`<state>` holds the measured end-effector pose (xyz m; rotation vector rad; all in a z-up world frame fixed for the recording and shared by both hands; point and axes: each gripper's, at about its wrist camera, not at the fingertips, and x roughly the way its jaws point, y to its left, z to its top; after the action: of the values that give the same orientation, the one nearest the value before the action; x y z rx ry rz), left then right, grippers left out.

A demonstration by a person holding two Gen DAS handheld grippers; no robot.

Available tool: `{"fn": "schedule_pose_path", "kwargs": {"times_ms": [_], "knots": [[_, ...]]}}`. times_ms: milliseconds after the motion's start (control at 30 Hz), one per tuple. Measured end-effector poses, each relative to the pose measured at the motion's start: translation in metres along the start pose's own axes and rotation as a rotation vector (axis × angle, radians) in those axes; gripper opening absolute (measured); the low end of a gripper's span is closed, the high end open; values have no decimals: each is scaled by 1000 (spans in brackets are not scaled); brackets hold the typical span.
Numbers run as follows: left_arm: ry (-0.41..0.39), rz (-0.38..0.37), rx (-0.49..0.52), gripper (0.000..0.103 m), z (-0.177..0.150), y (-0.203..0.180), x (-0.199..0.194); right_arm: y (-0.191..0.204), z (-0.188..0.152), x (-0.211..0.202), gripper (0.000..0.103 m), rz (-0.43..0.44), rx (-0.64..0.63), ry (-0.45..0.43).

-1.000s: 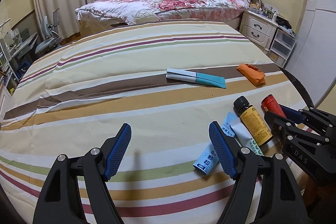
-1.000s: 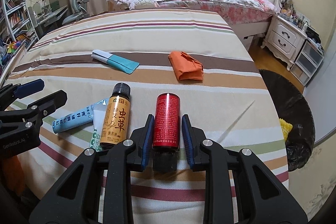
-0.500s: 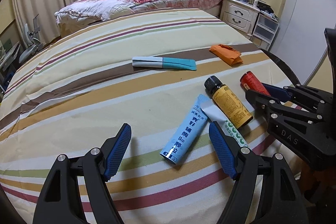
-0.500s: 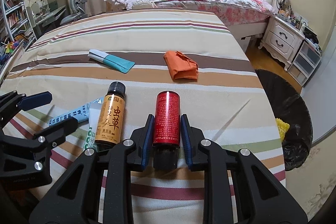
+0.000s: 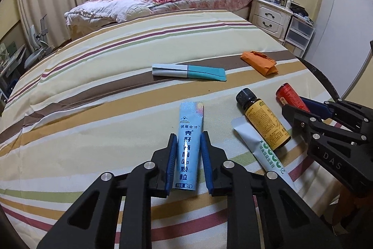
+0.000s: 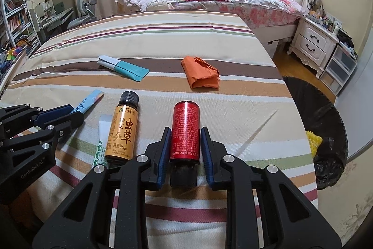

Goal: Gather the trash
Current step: 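Carry the red can and blue-white tube over the bin and open both tools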

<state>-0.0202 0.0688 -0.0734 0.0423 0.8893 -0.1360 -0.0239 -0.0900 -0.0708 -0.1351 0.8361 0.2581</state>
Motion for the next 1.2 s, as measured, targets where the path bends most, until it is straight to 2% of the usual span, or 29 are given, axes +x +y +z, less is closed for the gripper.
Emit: {"fn": "schedule_pose_path", "kwargs": {"times_ms": [133, 200, 233, 367, 400, 467, 567, 667, 833, 1200], "knots": [[4, -10, -39, 23, 2, 6, 1, 1, 1, 0, 25, 3, 4, -2], [4, -13, -48, 28, 3, 6, 1, 1, 2, -1, 26, 7, 7, -2], [4, -10, -54, 34, 4, 7, 2, 1, 3, -1, 26, 11, 9, -3], [1, 0, -66, 35, 7, 8, 5, 1, 4, -2, 29, 13, 16, -5], [-1, -1, -63, 35, 8, 7, 5, 0, 4, -2, 30, 13, 17, -5], [-5, -2, -56, 26, 7, 6, 5, -2, 4, -2, 30, 14, 23, -6], [-12, -9, -60, 22, 6, 8, 4, -4, 3, -2, 28, 9, 26, -6], [-15, -20, -75, 21, 6, 11, 4, -4, 3, -2, 23, -2, 20, -7], [-28, -28, -95, 21, 6, 13, 1, -7, 3, -3, 23, 0, 27, -12], [-137, -23, -51, 21, 21, -4, -26, -25, 7, -18, 23, -35, 58, -60]]}}
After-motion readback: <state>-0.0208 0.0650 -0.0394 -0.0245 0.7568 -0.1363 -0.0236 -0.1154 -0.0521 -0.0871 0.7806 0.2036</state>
